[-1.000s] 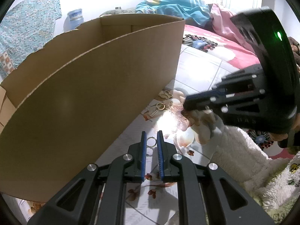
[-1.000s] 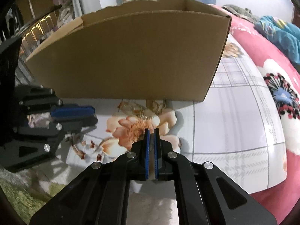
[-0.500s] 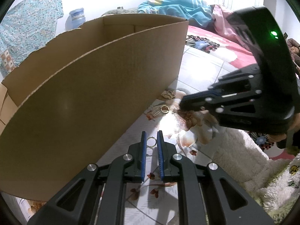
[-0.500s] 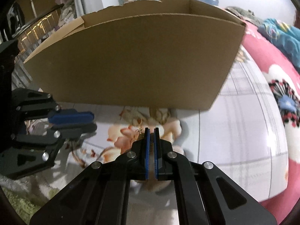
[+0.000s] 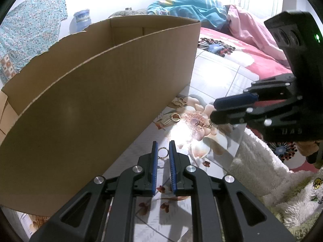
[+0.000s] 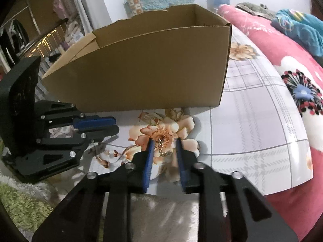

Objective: Organize jewelry

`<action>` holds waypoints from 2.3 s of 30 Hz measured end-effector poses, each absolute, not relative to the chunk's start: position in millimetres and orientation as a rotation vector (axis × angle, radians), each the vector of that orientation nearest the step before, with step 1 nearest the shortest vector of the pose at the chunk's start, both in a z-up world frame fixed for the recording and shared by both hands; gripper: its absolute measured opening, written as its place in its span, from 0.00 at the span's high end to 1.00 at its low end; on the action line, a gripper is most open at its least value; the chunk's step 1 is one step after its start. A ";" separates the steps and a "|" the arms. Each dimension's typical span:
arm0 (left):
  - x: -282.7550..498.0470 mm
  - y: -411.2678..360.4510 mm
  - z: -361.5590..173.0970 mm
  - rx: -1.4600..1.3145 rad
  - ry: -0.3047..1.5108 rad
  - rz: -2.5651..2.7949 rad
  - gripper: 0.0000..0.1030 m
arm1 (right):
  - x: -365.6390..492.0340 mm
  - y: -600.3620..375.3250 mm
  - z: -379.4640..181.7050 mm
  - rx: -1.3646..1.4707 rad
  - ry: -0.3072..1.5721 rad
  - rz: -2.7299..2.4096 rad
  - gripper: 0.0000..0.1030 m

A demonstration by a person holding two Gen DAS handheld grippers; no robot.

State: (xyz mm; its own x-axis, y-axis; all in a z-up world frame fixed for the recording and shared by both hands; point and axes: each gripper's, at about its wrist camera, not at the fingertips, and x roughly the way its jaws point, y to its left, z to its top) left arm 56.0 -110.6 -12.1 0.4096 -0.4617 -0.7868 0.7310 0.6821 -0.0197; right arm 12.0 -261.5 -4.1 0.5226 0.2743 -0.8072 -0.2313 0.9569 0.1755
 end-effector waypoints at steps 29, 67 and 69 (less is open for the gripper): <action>50.1 -110.8 -8.5 0.352 0.839 -0.756 0.90 | 24.8 -302.0 19.6 0.249 0.923 0.339 1.00; 189.1 -105.0 62.5 0.075 0.955 -0.724 0.90 | 177.2 -291.0 80.8 0.210 0.878 0.496 0.96; 195.5 -106.4 58.1 0.046 1.003 -0.731 0.90 | 181.9 -294.1 78.8 0.213 0.885 0.492 0.94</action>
State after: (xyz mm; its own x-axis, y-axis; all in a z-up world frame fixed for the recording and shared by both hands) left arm 195.5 -106.3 58.1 0.3239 -0.5366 -0.7792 0.5769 0.7648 -0.2869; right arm 181.9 -294.1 78.8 0.5317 0.4946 -0.6875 -0.3226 0.8688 0.3756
